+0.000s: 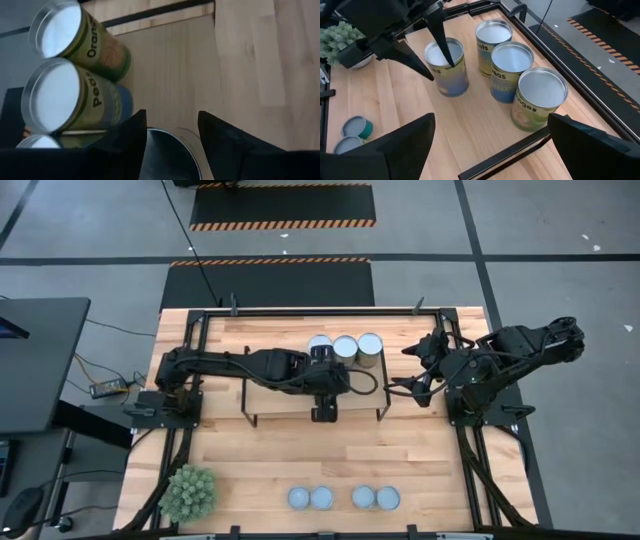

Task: Pick and place cans onto a shelf
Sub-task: Put the canned peaches on the shelf

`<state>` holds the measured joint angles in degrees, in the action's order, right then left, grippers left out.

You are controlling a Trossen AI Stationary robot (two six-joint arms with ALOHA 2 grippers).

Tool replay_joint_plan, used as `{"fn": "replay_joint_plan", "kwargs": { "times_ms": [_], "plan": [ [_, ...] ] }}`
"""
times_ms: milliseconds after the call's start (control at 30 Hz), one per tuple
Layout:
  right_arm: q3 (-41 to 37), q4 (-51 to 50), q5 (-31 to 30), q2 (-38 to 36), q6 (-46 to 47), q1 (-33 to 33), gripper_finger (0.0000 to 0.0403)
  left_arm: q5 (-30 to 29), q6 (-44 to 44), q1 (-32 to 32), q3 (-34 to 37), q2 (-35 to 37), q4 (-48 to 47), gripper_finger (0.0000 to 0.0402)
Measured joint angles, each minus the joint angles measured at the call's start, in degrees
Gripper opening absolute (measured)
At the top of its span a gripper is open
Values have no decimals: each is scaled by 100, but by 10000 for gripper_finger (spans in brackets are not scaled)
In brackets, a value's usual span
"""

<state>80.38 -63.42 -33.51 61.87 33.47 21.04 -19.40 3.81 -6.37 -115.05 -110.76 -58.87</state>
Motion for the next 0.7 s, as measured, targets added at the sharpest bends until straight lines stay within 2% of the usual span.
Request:
{"fn": "replay_joint_plan", "kwargs": {
  "times_ms": [567, 700],
  "plan": [
    [0, -6, 56, 2, -6, 0, 393, -348, 587, 22, 22, 235, -1287, 182],
    [0, -22, 56, 2, -28, 0, 393, -330, 522, 22, 31, 326, -1261, 182]
  ]
}}
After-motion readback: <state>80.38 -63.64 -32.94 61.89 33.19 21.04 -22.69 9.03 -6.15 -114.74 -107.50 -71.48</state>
